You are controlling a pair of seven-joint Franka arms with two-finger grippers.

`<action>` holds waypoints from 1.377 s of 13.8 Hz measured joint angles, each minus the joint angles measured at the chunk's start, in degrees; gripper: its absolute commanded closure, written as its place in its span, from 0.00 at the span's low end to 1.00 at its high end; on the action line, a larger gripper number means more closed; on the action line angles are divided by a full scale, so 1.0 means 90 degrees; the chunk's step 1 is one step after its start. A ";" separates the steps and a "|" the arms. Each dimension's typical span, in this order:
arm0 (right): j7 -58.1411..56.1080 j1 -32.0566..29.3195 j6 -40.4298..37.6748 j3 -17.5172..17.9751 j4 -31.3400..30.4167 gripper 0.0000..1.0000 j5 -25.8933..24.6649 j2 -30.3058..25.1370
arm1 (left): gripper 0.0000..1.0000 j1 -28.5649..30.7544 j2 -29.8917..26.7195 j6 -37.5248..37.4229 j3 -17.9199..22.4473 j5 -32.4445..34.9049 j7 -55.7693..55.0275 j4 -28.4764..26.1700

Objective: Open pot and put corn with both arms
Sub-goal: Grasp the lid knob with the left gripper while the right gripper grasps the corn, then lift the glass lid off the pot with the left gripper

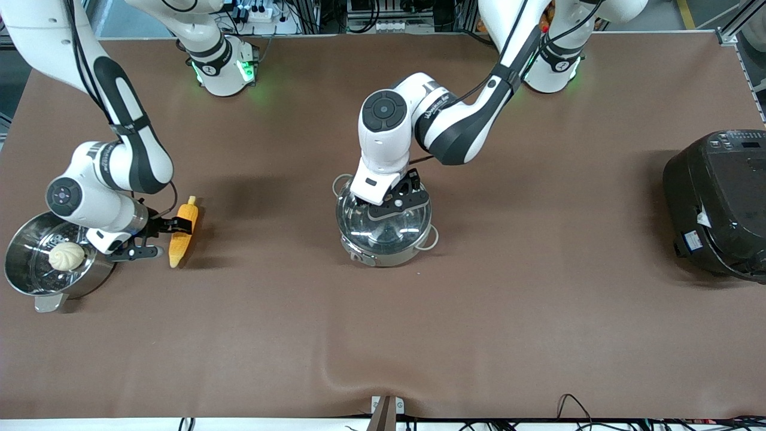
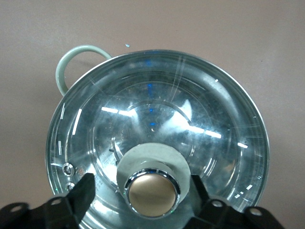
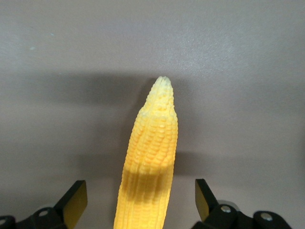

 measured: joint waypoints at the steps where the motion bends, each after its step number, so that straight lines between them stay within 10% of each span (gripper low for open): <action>1: 0.0000 0.0000 0.0161 0.0001 -0.0014 0.10 0.0000 0.0119 | 0.18 -0.0010 0.0016 0.0001 0.0001 0.0000 0.0000 0.0001; 3: 0.0000 0.0001 0.0339 0.0002 -0.0018 0.25 0.0000 0.0314 | 0.33 -0.0026 0.0047 0.0029 0.0001 0.0000 0.0000 0.0002; 6: 0.0000 0.0001 0.0357 0.0002 -0.0017 0.57 0.0000 0.0364 | 0.96 -0.0060 0.0073 0.0053 0.0001 0.0000 0.0000 0.0006; 9: 0.0000 0.0001 0.0242 0.0002 0.0014 0.85 0.0000 0.0353 | 1.00 -0.0116 0.0101 0.0091 0.0015 0.0027 -0.0001 0.0027; 19: 0.0009 0.0265 -0.3517 0.0037 0.2222 0.90 0.0005 -0.0365 | 1.00 0.0571 -0.0719 -0.0376 0.0044 -0.0018 0.0043 0.0223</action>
